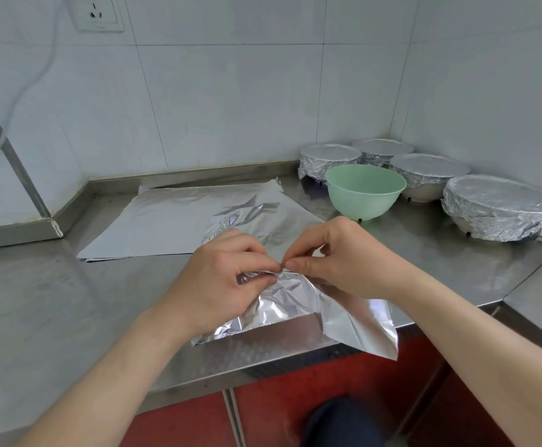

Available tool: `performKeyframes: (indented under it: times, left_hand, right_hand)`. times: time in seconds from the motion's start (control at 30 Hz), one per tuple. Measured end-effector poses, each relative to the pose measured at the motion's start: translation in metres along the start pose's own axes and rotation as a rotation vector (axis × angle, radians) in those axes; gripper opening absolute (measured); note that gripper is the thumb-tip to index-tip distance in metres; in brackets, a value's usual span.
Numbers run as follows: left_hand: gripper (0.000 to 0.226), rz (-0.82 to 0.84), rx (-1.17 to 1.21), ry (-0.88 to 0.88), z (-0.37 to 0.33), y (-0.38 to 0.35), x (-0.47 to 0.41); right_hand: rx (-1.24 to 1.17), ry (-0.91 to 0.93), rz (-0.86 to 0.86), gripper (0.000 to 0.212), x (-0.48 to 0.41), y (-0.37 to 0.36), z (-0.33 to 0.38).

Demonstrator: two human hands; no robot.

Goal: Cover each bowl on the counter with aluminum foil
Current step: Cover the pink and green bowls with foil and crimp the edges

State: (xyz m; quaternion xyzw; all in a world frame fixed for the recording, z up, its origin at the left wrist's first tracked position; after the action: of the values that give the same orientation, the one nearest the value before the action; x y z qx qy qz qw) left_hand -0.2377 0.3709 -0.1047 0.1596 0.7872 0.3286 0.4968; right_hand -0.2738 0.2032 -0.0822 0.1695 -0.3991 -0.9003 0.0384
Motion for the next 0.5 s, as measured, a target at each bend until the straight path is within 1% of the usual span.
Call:
performKeyframes:
  times: [0.1, 0.23, 0.33, 0.4, 0.5]
  left_hand:
    - [0.012, -0.005, 0.033, 0.005, 0.0, 0.0, 0.0]
    - [0.012, 0.001, 0.035, -0.007, 0.0, -0.001, 0.002]
    - [0.009, 0.01, 0.04, -0.003, -0.001, 0.0, 0.002]
    - [0.013, 0.017, 0.065, 0.036, -0.003, 0.0, 0.001]
    - [0.008, -0.009, 0.05, 0.134, -0.003, -0.001, -0.004]
  right_hand:
    - [0.01, 0.007, 0.016, 0.004, 0.0, 0.001, -0.001]
    - [0.152, 0.059, 0.011, 0.008, 0.001, -0.002, -0.003]
    - [0.299, 0.194, -0.041, 0.009, 0.002, -0.009, 0.0]
    - [0.394, 0.27, -0.081, 0.015, 0.003, -0.015, 0.002]
    - [0.474, 0.322, -0.141, 0.017, 0.004, -0.021, 0.0]
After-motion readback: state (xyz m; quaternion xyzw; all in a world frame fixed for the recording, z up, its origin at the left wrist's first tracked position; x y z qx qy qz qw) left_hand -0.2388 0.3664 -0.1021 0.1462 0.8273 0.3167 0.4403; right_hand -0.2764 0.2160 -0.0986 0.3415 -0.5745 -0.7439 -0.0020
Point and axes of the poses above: each hand's wrist, its own x-axis away from the middle knuckle, its own y-axis out of the back of the hand, z = x × y, the point moved 4 cm from there along -x, towards the middle knuckle, and after that the axes turned 1 degree about x, right-handed, at the moved point
